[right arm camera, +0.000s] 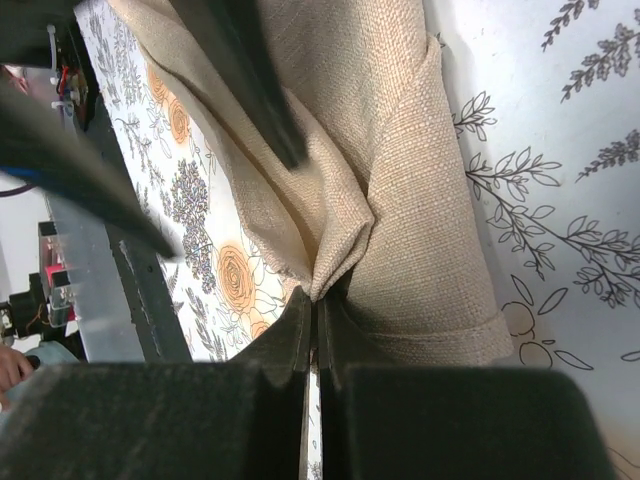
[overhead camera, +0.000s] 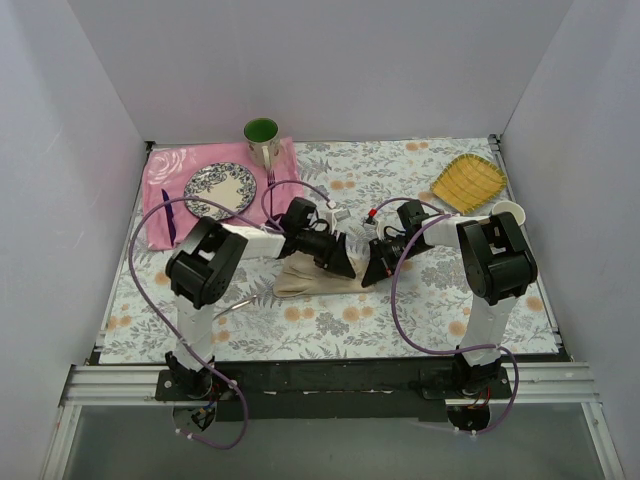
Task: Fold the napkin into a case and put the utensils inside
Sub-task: Pick up the 2/3-rectangle-folded napkin from the center of the board.
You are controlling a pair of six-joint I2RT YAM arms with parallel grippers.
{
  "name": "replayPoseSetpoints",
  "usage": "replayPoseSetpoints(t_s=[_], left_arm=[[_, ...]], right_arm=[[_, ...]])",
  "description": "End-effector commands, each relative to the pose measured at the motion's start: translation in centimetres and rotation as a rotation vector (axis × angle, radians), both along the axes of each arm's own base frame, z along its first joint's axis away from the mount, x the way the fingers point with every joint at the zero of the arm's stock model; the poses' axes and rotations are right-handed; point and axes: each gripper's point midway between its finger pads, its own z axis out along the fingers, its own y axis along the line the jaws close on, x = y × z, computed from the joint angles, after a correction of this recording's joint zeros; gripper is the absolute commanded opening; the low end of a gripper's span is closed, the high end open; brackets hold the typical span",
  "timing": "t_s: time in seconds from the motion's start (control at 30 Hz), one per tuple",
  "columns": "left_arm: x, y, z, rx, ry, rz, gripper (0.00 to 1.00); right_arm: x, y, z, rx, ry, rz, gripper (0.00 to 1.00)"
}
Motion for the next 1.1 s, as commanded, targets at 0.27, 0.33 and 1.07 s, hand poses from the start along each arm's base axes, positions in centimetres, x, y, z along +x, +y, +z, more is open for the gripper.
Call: replayPoseSetpoints(t_s=[0.27,0.33,1.07], left_arm=[[1.9,3.2,5.0,-0.040,-0.512,-0.026,0.69],[2.1,3.1,4.3,-0.031,-0.545,-0.042,0.70],[1.4,-0.3,0.4,-0.013,-0.548,-0.167,0.42]], right_arm=[[0.9,-0.2,-1.1,-0.043,-0.054,0.001,0.01],[0.8,-0.2,-1.0,-0.037,-0.051,-0.003,0.01],[0.7,-0.1,-0.9,-0.028,-0.052,0.010,0.01]])
